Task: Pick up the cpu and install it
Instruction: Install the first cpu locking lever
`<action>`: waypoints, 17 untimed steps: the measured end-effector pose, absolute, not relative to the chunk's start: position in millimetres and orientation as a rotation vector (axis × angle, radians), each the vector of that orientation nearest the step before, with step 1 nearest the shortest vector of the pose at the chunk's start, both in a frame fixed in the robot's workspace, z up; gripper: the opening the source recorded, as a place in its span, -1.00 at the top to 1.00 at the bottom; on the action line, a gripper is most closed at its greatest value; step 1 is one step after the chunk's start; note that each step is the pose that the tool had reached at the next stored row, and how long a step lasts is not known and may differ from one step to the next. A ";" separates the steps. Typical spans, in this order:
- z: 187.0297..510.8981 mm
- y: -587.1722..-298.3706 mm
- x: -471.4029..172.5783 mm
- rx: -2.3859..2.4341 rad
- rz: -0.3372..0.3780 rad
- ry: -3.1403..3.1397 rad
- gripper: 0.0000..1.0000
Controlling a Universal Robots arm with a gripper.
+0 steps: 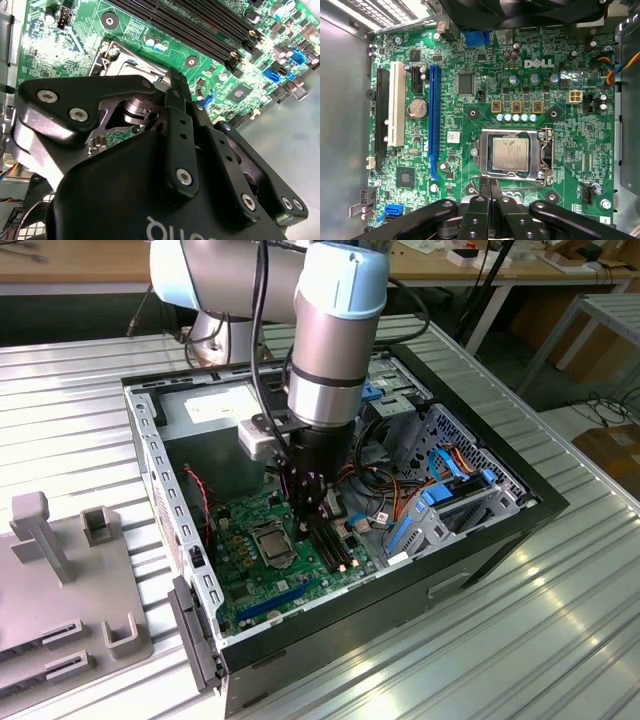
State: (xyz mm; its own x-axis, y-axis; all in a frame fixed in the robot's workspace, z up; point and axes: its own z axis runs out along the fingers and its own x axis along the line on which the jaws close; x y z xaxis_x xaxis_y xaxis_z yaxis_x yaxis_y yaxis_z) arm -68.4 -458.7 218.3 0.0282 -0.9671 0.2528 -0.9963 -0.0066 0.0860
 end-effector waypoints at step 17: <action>208.6 -462.2 -67.8 2.079 0.180 -2.015 0.74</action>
State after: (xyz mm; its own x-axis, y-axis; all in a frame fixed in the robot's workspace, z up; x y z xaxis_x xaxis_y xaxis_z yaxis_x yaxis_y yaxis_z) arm -67.8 -462.2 208.6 0.0411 -0.9665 0.2534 -0.9961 -0.0198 0.0860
